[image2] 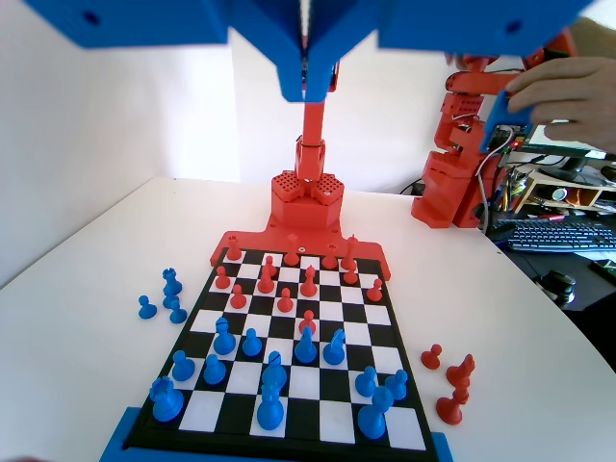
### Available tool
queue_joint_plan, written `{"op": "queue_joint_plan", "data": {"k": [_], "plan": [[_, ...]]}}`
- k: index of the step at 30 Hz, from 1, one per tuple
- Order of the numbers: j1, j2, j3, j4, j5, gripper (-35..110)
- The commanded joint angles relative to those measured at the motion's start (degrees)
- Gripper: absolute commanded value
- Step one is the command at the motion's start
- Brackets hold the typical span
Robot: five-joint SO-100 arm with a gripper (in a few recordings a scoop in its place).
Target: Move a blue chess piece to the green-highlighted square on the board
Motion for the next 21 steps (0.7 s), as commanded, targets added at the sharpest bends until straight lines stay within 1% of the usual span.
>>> {"op": "queue_joint_plan", "data": {"k": [1, 3, 5, 12, 15, 21], "plan": [[0.4, -0.6, 0.3, -0.4, -1.3, 1], [0.6, -2.1, -0.4, 0.4, -2.4, 1], [1.1, -6.3, -3.9, 1.9, -1.1, 1], [6.9, -24.8, -19.0, 5.9, 5.5, 1], [10.2, -31.6, -21.4, 5.7, 7.6, 1], [16.4, -43.1, -20.2, 1.3, 13.5, 1]]}}
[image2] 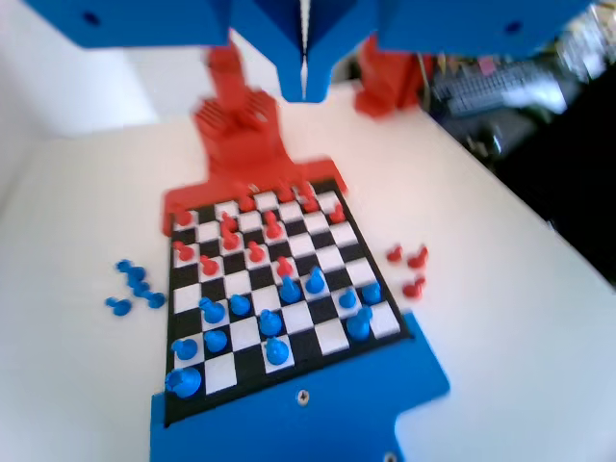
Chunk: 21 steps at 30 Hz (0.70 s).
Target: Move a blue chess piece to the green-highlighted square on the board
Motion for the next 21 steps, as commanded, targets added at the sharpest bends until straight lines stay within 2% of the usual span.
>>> {"op": "queue_joint_plan", "data": {"k": [1, 14, 21], "plan": [[4.6, -6.5, -1.3, -2.7, 2.7, 1], [6.2, -21.8, 7.5, -18.9, 15.6, 1], [5.4, -29.6, 11.0, -27.3, 19.7, 6]]}}
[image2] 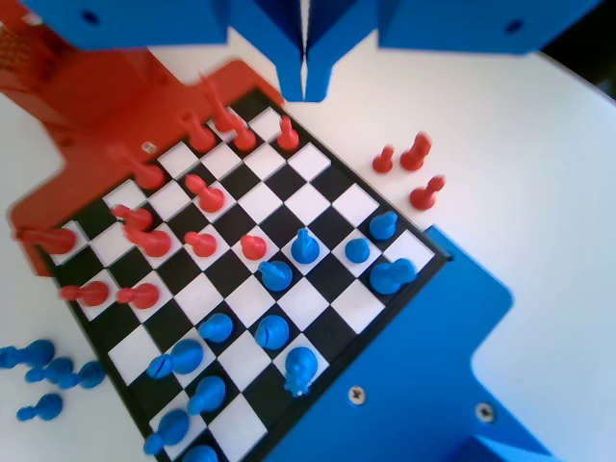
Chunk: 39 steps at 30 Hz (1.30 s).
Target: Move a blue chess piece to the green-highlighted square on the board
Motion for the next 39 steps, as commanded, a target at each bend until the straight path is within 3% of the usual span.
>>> {"op": "queue_joint_plan", "data": {"k": [1, 20, 39], "plan": [[-0.1, -1.1, 0.7, -3.7, 1.4, 6], [-3.3, -8.3, 14.9, -20.2, 1.8, 11], [-3.7, -15.9, 14.8, -25.2, -0.1, 11]]}}
